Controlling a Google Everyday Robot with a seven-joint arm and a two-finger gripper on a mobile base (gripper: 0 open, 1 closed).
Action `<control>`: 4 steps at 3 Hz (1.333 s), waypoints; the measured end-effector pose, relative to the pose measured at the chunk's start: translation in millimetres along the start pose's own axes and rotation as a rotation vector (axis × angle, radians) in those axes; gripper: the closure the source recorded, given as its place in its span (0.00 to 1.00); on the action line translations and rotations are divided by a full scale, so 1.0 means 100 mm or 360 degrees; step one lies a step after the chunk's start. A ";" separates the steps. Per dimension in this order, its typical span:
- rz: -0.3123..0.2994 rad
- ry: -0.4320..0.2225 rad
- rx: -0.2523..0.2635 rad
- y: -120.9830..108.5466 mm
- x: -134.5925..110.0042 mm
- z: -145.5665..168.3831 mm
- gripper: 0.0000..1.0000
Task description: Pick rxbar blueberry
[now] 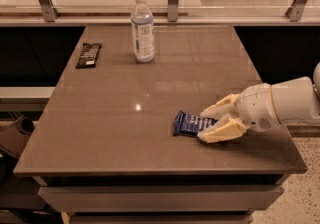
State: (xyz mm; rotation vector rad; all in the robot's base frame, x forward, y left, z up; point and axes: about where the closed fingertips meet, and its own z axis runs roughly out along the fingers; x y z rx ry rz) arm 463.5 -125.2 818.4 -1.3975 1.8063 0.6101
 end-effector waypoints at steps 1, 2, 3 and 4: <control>0.0000 0.0000 0.0000 0.00 0.00 0.00 1.00; -0.0005 -0.0001 -0.0003 -0.01 -0.02 0.00 1.00; -0.0039 0.0022 0.0002 -0.09 -0.19 -0.08 1.00; -0.0087 0.0029 0.0032 -0.22 -0.43 -0.26 1.00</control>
Offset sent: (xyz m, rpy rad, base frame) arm 0.0000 0.0000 0.0000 0.0000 0.0000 0.0000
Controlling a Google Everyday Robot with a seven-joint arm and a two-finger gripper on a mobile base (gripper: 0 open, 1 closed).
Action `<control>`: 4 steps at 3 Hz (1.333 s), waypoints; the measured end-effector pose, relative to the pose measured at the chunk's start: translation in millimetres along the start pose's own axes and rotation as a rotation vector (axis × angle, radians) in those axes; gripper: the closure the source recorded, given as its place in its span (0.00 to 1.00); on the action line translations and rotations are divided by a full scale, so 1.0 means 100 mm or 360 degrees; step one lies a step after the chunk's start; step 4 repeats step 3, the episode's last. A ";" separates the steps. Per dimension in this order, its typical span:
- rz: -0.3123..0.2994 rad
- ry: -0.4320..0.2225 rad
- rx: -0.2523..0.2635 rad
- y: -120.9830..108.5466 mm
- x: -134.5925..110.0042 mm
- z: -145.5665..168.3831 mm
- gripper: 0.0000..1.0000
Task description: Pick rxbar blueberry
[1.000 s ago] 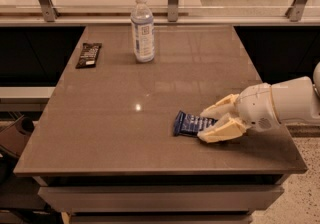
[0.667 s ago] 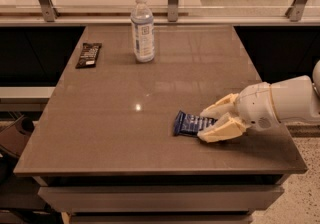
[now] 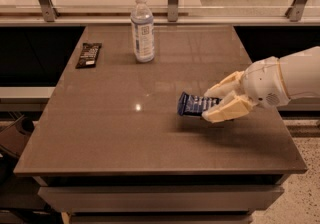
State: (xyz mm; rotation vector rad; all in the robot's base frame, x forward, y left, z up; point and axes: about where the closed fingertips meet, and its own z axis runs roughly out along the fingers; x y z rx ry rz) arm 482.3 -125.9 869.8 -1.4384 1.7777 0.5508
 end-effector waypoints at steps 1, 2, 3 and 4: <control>-0.0081 -0.0041 0.0058 -0.11 -0.29 -0.21 1.00; -0.0165 -0.0095 0.0120 -0.16 -0.54 -0.43 1.00; -0.0241 -0.0141 0.0169 -0.15 -0.73 -0.60 1.00; -0.0241 -0.0141 0.0169 -0.15 -0.73 -0.60 1.00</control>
Offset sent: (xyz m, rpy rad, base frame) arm 0.0061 -0.0099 0.1110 0.0407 -0.2249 0.0096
